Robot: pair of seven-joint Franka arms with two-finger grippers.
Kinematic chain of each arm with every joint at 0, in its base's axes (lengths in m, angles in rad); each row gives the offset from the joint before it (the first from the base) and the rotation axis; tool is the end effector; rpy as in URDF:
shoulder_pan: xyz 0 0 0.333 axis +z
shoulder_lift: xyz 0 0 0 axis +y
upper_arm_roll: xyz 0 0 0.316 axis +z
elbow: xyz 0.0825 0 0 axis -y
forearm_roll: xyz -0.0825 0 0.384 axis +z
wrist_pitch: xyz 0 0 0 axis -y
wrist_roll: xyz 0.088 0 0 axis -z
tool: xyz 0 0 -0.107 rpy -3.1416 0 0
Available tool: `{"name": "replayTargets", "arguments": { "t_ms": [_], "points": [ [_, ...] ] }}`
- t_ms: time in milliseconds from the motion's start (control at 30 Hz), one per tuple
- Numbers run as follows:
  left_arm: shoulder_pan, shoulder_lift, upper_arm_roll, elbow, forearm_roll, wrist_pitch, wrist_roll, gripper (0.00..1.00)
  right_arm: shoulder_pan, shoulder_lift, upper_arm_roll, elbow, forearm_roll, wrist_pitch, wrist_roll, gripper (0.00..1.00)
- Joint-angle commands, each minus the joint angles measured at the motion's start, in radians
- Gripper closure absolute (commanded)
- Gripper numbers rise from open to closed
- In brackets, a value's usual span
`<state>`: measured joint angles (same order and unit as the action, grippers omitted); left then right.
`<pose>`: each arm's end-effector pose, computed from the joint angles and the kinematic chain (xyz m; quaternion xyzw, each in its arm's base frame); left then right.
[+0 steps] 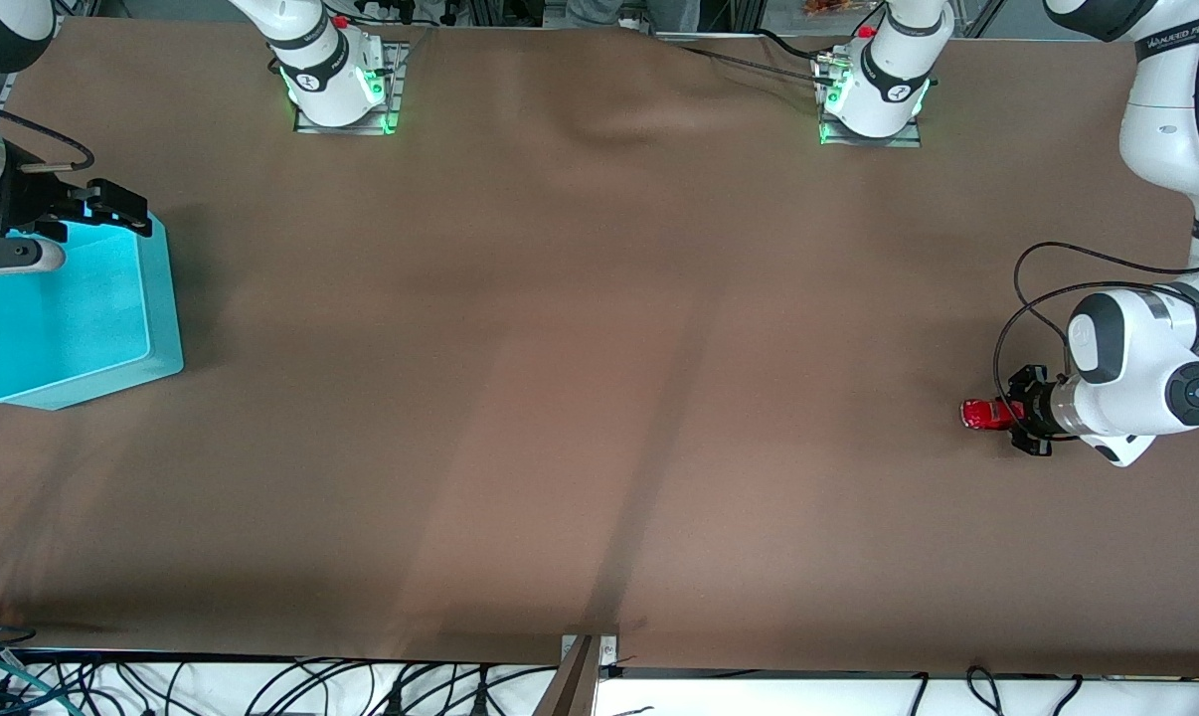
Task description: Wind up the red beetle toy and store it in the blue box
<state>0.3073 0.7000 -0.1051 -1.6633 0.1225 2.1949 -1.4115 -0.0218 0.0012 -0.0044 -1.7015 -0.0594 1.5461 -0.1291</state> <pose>0.6486 0.1440 0.1878 -0.7110 -0.6984 0.0602 0.0560 0.5443 -0.0207 0.5610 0.9951 0.0528 -0.0803 0.0235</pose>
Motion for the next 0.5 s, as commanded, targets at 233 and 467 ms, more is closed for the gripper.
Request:
{"name": "replayTargets", "arguments": {
  "t_ms": [233, 467],
  "points": [
    [0.024, 0.049, 0.001, 0.034, 0.025, 0.014, 0.01, 0.61, 0.003, -0.004, 0.001, 0.011, -0.014, -0.015, -0.009, 0.0],
    [0.019, 0.045, -0.004, 0.059, 0.02, 0.003, 0.0, 0.21, 0.003, -0.004, 0.001, 0.011, -0.014, -0.015, -0.009, 0.0]
  ]
}}
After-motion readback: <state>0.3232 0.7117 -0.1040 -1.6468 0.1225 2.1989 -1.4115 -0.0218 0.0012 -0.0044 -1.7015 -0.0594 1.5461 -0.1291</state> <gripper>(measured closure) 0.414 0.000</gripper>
